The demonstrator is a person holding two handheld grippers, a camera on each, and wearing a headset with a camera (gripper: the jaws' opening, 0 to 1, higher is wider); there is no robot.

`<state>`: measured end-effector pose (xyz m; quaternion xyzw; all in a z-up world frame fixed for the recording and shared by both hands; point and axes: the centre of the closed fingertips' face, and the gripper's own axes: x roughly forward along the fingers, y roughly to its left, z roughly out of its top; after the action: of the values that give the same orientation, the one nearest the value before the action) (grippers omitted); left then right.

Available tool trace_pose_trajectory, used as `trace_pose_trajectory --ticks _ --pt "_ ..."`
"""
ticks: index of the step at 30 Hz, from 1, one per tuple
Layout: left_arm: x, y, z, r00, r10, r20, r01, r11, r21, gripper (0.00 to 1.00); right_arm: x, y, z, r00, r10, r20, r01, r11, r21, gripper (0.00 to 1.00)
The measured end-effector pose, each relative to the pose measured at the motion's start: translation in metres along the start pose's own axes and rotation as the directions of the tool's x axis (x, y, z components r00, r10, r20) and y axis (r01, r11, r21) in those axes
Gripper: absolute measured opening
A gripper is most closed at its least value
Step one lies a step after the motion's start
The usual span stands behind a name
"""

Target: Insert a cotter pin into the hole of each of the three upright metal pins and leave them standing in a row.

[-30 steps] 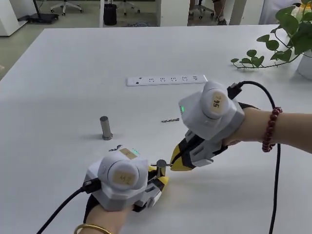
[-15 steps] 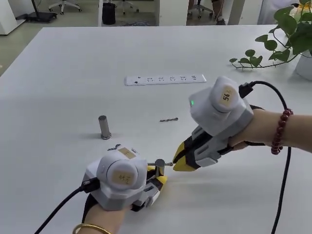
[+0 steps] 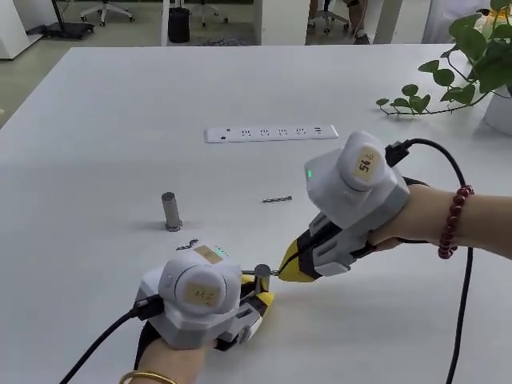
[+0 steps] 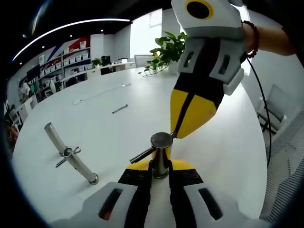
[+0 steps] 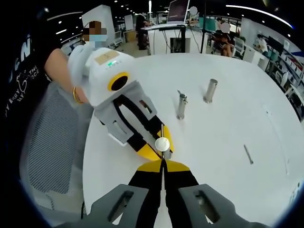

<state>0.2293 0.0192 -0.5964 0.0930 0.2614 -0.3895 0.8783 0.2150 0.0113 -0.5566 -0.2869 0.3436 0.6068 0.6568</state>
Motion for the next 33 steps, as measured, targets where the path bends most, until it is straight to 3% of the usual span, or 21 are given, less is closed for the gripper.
trace_pose_trajectory --ticks 14,25,33 --pt "-0.001 0.0 -0.003 0.9999 0.0 -0.015 0.0 1.0 -0.021 0.11 0.002 -0.001 -0.004 0.9999 -0.007 -0.012 0.007 1.0 0.015 0.0" --pt "-0.013 0.002 -0.01 0.9994 0.008 -0.033 -0.008 1.0 -0.009 0.23 0.004 -0.002 0.006 0.9991 -0.026 0.035 0.025 0.999 0.03 0.19" --pt "-0.025 0.009 -0.013 0.9994 0.023 -0.027 -0.024 0.998 -0.066 0.29 0.011 0.0 0.016 0.9981 -0.026 0.056 0.024 0.999 0.034 0.2"
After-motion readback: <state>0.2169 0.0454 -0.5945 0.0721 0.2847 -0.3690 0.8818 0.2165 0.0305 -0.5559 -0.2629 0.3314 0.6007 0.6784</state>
